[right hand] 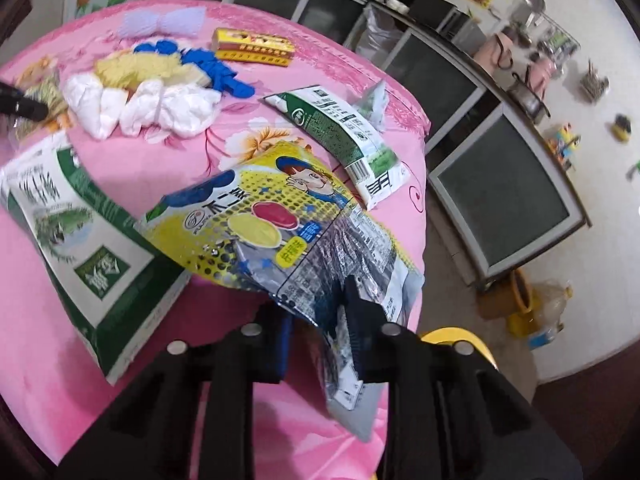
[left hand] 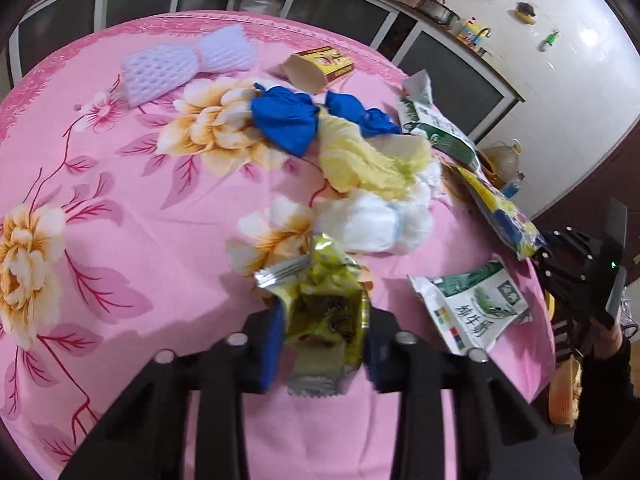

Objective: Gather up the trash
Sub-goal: 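Grasp the yellow snack wrapper with the left tool while the right tool grasps the cartoon snack bag, then carry both wrappers over the yellow-rimmed bin and open both tools to drop them, then swing both tools back toward the table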

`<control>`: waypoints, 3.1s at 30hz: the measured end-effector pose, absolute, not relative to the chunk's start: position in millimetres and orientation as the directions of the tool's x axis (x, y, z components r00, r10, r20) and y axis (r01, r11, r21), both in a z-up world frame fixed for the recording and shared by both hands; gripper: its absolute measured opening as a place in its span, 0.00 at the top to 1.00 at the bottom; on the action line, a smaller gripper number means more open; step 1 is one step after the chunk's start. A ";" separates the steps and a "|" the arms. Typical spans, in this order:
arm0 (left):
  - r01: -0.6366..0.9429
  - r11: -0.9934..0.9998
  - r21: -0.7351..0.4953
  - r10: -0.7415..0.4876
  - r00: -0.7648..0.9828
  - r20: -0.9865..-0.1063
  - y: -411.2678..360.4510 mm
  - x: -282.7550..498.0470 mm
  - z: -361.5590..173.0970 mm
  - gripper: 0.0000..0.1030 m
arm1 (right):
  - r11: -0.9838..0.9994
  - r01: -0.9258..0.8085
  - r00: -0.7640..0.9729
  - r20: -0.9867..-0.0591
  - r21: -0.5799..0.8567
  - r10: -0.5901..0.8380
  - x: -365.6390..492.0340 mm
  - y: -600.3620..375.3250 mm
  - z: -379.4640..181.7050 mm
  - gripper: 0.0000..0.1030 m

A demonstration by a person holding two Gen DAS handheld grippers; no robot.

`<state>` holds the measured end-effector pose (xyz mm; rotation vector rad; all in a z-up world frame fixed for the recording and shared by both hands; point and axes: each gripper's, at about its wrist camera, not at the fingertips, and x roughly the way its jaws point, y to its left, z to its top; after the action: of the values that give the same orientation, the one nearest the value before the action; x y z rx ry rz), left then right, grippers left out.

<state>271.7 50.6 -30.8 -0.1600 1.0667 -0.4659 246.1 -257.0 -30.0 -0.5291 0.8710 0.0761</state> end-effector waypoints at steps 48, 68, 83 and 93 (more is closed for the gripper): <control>0.754 0.580 -0.308 -0.705 0.276 -0.653 -189.7 249.2 49.3 0.82 | 0.965 0.248 0.764 -0.630 0.090 -0.137 66.4 -489.3 31.9 0.87; 0.812 0.492 -0.314 -0.716 0.171 -0.677 -350.1 261.5 23.1 0.82 | 0.883 0.364 0.751 -0.655 0.296 -0.090 96.6 -526.5 -0.4 0.87; 0.752 0.561 -0.346 -0.725 0.244 -0.645 -348.1 281.8 23.3 0.08 | 0.847 0.467 0.697 -0.695 0.253 -0.177 106.6 -537.6 -5.0 0.47; 0.744 0.554 -0.374 -0.753 0.257 -0.605 -319.9 277.9 40.1 0.08 | 0.836 0.480 0.729 -0.651 0.265 -0.213 84.1 -527.4 11.2 0.46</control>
<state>277.9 -319.9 40.1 -0.0135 0.8289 -1.0155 84.1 -527.4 11.2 0.4394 0.6501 -0.3954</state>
